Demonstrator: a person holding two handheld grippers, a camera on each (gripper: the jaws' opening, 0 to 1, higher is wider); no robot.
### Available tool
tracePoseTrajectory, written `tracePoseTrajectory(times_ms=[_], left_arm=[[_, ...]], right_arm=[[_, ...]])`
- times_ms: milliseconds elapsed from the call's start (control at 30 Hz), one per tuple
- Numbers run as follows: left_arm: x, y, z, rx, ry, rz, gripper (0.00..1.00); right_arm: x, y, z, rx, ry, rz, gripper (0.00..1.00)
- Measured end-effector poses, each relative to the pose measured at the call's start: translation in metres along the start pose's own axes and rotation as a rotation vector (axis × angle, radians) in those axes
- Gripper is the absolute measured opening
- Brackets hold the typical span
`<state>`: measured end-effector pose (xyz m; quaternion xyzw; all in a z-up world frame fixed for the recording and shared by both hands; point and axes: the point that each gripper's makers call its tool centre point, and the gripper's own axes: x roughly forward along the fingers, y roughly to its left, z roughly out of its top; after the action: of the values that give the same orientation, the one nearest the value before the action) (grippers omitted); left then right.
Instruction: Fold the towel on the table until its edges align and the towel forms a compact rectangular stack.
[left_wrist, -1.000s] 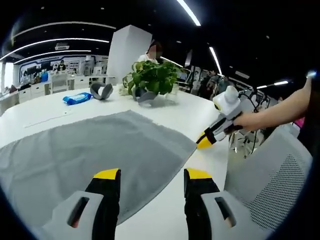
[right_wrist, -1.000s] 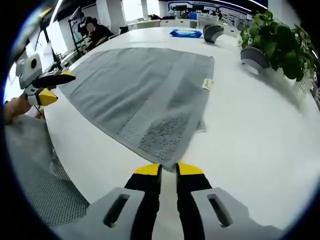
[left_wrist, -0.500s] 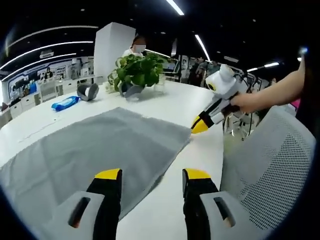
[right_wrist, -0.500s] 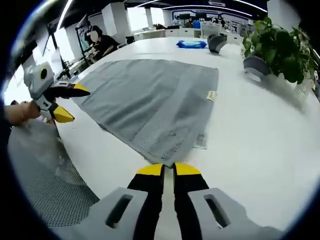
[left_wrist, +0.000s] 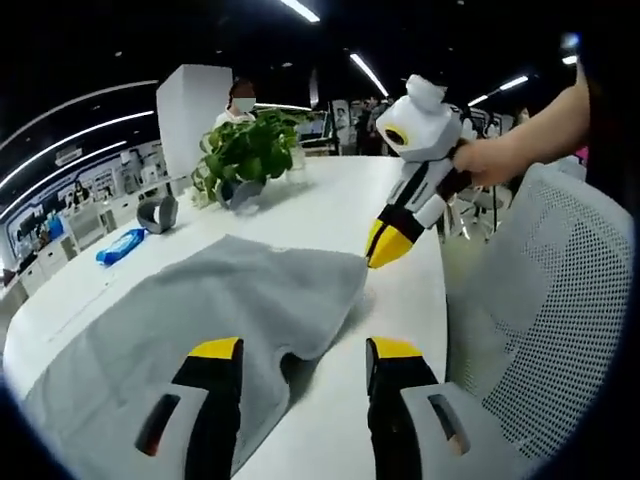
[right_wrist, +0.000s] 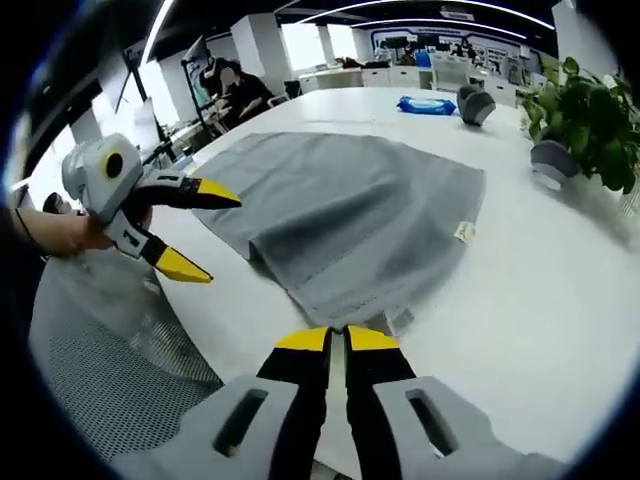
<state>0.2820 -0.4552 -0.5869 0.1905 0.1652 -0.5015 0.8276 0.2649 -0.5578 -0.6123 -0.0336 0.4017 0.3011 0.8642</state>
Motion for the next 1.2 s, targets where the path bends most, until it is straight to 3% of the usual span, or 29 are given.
tracePoseTrajectory(times_ms=[133, 167, 200, 300, 400, 500, 667, 833, 867, 967, 1200], left_arm=[[0.001, -0.004, 0.006, 0.051, -0.018, 0.007, 0.5], [0.002, -0.006, 0.006, 0.069, -0.02, 0.002, 0.48], [0.002, -0.009, 0.007, 0.088, -0.019, -0.005, 0.46], [0.007, -0.017, 0.008, 0.18, -0.018, -0.02, 0.41], [0.011, -0.026, 0.002, 0.18, 0.01, -0.052, 0.41], [0.012, -0.027, 0.0, 0.198, 0.012, -0.057, 0.39], [0.03, -0.032, 0.011, 0.177, 0.005, -0.1, 0.29], [0.061, -0.061, 0.009, 0.257, 0.064, -0.219, 0.2], [0.067, -0.063, 0.008, 0.253, 0.077, -0.223, 0.18], [0.082, -0.072, 0.002, 0.121, 0.126, -0.26, 0.11], [0.094, -0.072, -0.004, 0.096, 0.152, -0.254, 0.11]], right_arm=[[0.008, 0.022, 0.007, -0.024, 0.001, 0.057, 0.02], [0.009, 0.028, 0.005, -0.075, 0.026, 0.09, 0.0], [0.011, 0.029, 0.006, -0.057, 0.023, 0.081, 0.0], [0.014, 0.042, 0.004, -0.098, 0.059, 0.138, 0.0], [0.019, 0.03, -0.008, -0.218, 0.137, 0.075, 0.0], [0.017, 0.022, -0.013, -0.175, 0.135, 0.083, 0.0], [0.001, -0.002, -0.02, -0.151, 0.149, 0.039, 0.0], [-0.012, -0.028, -0.019, -0.077, 0.131, -0.008, 0.0], [-0.013, -0.03, -0.019, -0.069, 0.125, -0.009, 0.0], [-0.013, -0.036, -0.02, -0.063, 0.125, -0.014, 0.0], [-0.005, -0.044, -0.021, -0.037, 0.127, 0.003, 0.0]])
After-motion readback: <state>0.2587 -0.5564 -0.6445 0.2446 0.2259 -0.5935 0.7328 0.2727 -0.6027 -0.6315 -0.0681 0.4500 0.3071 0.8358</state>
